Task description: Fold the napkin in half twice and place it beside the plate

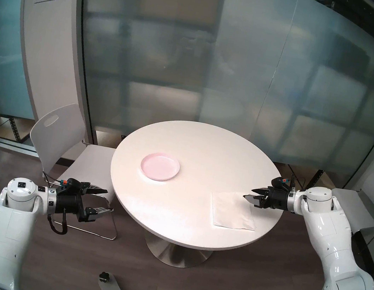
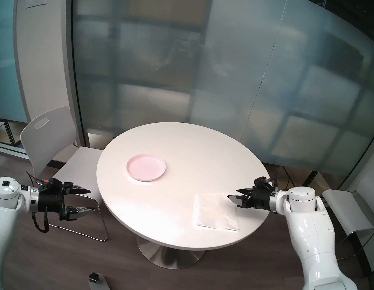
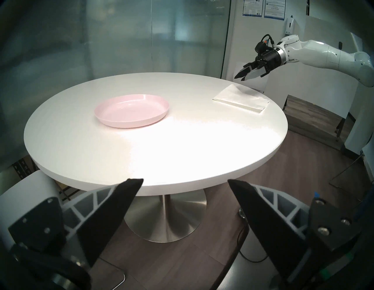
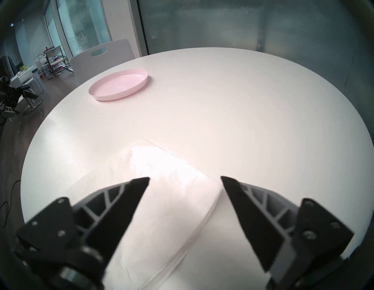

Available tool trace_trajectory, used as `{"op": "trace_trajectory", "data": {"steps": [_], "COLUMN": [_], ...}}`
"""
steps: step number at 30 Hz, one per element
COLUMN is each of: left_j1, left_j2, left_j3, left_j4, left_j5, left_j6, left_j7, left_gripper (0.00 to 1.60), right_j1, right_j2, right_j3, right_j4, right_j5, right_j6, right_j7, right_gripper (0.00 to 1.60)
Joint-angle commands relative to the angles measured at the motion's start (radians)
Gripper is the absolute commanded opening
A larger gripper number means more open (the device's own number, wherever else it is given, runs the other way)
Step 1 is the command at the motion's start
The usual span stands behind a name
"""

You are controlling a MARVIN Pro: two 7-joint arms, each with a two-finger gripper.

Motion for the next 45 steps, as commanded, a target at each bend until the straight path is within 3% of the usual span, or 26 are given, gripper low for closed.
{"op": "trace_trajectory", "data": {"steps": [1, 14, 26, 35, 45], "left_j1": [-0.006, -0.027, -0.144, -0.251, -0.338], "left_j2": [-0.006, -0.030, -0.053, -0.078, -0.097], "left_j3": [0.009, 0.074, 0.210, 0.299, 0.374], "left_j4": [-0.053, -0.120, -0.135, -0.101, -0.017], "left_j5": [-0.002, 0.011, 0.066, 0.092, 0.126], "left_j6": [0.005, 0.019, 0.046, 0.098, 0.139], "left_j7": [-0.003, -0.005, 0.015, 0.040, 0.094], "left_gripper": [1.60, 1.60, 1.60, 1.60, 1.60], "right_j1": [-0.034, -0.152, -0.271, -0.318, -0.317], "right_j2": [0.030, 0.038, 0.049, 0.046, 0.039], "right_j3": [0.051, 0.115, 0.193, 0.240, 0.247], "right_j4": [-0.087, -0.270, -0.366, -0.388, -0.373], "right_j5": [0.027, 0.059, 0.086, 0.093, 0.092], "right_j6": [-0.010, 0.006, 0.018, 0.019, 0.010], "right_j7": [-0.001, 0.017, 0.029, 0.031, 0.037], "right_gripper": [1.60, 1.60, 1.60, 1.60, 1.60]}}
